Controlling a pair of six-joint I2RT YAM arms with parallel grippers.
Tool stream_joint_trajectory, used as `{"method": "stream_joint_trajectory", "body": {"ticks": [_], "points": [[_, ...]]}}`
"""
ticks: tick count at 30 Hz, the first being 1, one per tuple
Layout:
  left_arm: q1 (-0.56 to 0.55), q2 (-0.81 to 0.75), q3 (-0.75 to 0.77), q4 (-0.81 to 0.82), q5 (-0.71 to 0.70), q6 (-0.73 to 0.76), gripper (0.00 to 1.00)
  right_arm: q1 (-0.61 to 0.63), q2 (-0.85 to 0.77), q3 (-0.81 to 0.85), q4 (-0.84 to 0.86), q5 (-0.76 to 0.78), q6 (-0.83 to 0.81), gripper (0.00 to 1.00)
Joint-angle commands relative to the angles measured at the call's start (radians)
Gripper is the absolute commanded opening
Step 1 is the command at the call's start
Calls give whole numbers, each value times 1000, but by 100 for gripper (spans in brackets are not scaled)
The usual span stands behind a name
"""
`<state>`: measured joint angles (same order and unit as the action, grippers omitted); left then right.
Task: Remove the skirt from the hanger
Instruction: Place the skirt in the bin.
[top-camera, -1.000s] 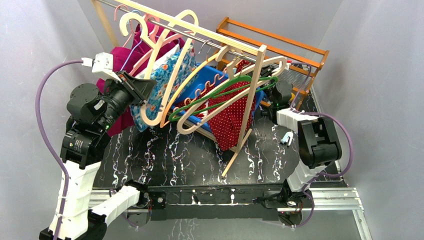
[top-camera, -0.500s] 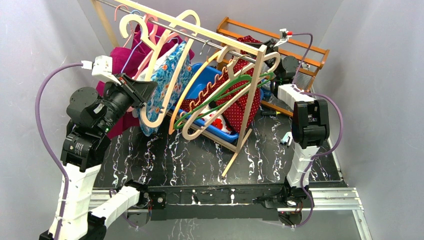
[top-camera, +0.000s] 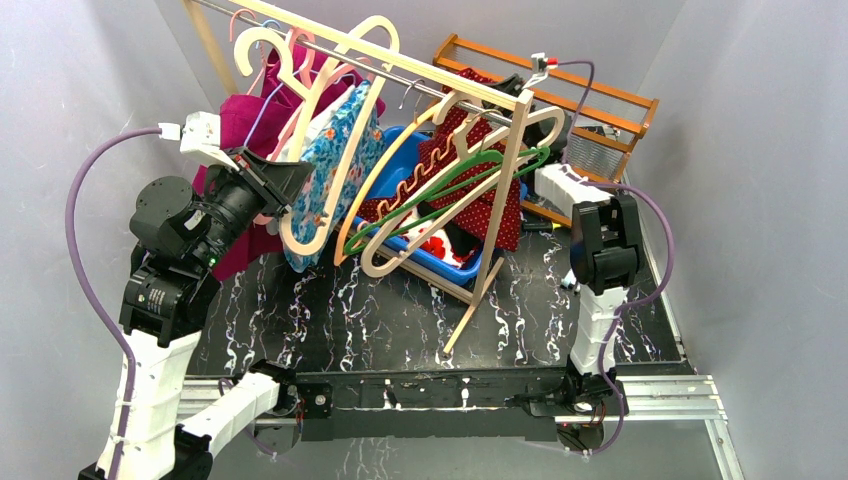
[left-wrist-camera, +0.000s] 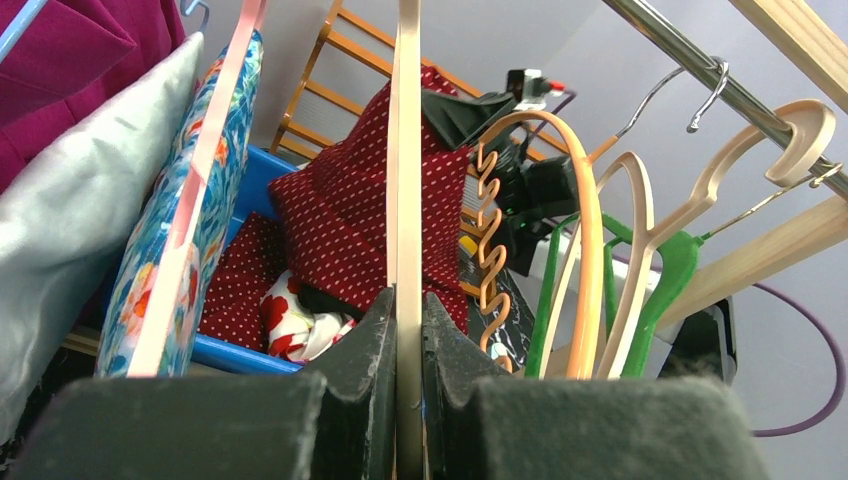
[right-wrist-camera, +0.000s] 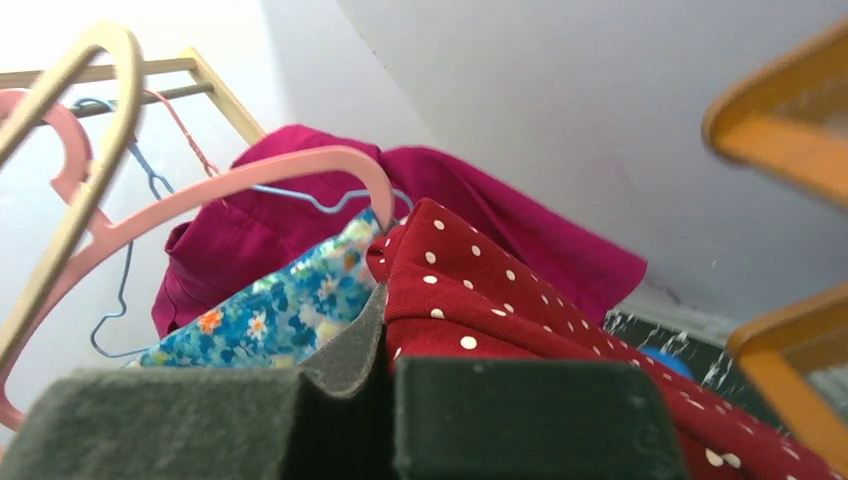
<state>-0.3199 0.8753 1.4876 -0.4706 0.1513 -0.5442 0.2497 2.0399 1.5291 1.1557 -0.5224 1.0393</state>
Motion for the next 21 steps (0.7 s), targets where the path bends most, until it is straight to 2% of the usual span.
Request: {"method": "stream_joint_trajectory", "body": {"ticks": [1, 8, 12, 17, 21], "points": [[4, -7, 13, 58, 21, -23, 0, 39, -21, -114, 96, 102, 53, 0], [3, -20, -12, 69, 24, -48, 0, 53, -46, -345, 75, 140, 32, 1], [4, -13, -5, 64, 29, -53, 0, 47, -46, -365, -16, 77, -1, 6], [3, -11, 3, 59, 19, -55, 0, 22, -81, -444, -117, 21, 25, 18], [4, 3, 6, 58, 21, -53, 0, -19, -188, -477, -327, -11, -41, 36]]}}
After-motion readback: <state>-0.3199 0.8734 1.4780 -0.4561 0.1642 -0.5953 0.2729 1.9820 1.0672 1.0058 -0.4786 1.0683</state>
